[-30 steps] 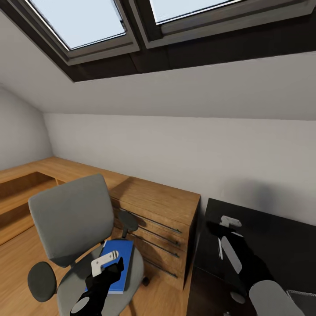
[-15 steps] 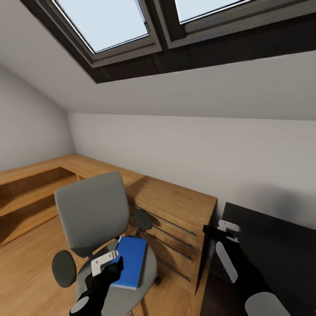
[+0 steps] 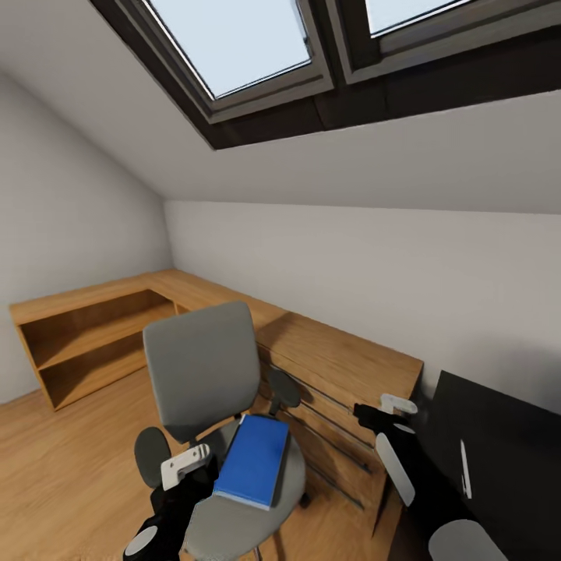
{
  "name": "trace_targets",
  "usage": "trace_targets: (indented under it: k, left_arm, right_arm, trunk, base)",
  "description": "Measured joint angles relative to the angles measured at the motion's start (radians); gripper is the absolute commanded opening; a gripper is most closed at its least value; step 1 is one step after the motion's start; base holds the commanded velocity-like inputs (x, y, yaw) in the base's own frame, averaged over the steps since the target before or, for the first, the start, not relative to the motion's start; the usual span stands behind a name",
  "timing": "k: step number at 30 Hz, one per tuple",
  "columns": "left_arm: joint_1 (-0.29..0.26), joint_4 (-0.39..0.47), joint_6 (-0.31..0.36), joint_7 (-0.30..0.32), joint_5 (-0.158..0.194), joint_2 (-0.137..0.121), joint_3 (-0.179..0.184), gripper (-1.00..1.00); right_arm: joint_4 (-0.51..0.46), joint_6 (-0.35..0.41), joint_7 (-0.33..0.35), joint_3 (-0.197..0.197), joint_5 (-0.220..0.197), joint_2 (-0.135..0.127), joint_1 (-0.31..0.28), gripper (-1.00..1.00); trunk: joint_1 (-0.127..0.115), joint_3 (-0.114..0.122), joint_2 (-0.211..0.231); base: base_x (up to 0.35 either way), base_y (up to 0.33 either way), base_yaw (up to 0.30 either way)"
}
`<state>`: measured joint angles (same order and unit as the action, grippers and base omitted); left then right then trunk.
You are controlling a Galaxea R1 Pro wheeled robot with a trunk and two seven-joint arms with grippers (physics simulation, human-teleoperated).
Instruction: In the bedroom, organize the workspace by keeping the computer under the desk, ensuring the monitor is on the desk, placing the keyboard on the desk next to the monitor, placing the mouse on the desk next to the keyboard, moving the folder from the swivel chair onto the desk next to the mouse, stacking the notebook on top of the folder with the pen on top of the notebook, and positioning the swivel chair next to the desk.
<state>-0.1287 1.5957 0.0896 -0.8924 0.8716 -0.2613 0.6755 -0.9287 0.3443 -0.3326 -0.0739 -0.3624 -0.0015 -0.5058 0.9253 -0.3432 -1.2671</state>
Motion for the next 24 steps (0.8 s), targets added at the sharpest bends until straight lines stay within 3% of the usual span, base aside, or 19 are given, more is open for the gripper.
trace_targets:
  k: [7, 24]
  left_arm:
    - [0.0, 0.0, 0.0, 0.0, 0.001, 0.0, -0.002, 1.0]
    - [0.0, 0.0, -0.001, 0.0, 0.0, -0.002, -0.006, 1.0]
  right_arm:
    - [0.005, -0.026, -0.001, -0.023, 0.001, 0.003, 0.0, 1.0]
    - [0.013, -0.031, -0.001, -0.029, 0.002, 0.008, 0.0, 1.0]
  trunk:
    - [0.0, 0.0, 0.0]
    - [0.0, 0.0, 0.0]
  base:
    - [0.0, 0.0, 0.278]
    - [0.0, 0.0, 0.278]
